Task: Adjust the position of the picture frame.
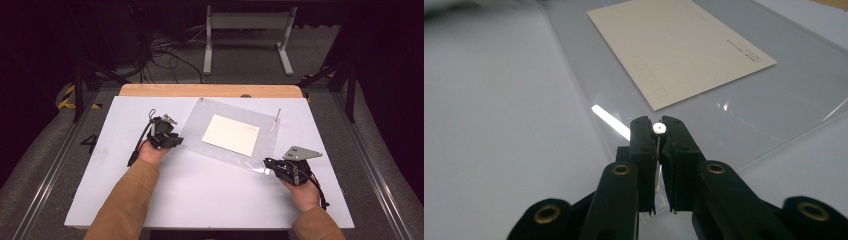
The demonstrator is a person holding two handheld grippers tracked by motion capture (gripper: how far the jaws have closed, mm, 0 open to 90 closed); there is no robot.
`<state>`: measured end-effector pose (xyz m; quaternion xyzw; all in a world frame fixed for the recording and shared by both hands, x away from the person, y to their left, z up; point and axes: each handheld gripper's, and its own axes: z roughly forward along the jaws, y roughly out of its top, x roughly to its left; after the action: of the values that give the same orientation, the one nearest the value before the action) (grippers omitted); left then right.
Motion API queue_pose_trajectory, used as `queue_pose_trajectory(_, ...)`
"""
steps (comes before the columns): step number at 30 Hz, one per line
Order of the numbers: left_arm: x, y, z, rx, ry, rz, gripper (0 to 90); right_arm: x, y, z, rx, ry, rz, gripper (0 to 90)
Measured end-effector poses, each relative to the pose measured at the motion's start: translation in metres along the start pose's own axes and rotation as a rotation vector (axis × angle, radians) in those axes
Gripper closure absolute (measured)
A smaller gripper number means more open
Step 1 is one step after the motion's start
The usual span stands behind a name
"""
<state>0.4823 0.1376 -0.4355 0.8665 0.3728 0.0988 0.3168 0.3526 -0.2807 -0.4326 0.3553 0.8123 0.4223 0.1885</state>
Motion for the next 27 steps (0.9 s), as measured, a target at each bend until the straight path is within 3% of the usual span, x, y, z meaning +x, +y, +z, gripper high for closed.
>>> queue_pose_trajectory(3,-0.0002,0.0006,0.0009,-0.015,-0.013,-0.009,74.0,0.0,0.0001,-0.0001,0.0,0.0,0.001,83.6)
queue_pose_trajectory(11,-0.0003,-0.0002,0.0072,0.008,-0.004,0.0,77.6,0.0002,0.0003,-0.0005,0.0,-0.002,0.001,83.6)
queue_pose_trajectory(13,-0.0013,-0.0004,0.0074,0.008,0.002,0.013,81.6,0.0001,0.0003,-0.0006,0.0,-0.001,0.001,83.5)
queue_pose_trajectory(23,-0.0066,-0.0007,0.0073,0.012,0.03,0.086,83.3,0.0007,0.0005,-0.0008,0.0,-0.003,0.005,83.6)
queue_pose_trajectory(27,-0.0091,-0.0004,0.0061,0.027,0.032,0.092,83.8,0.0003,0.0003,-0.0014,0.0,-0.001,0.008,83.6)
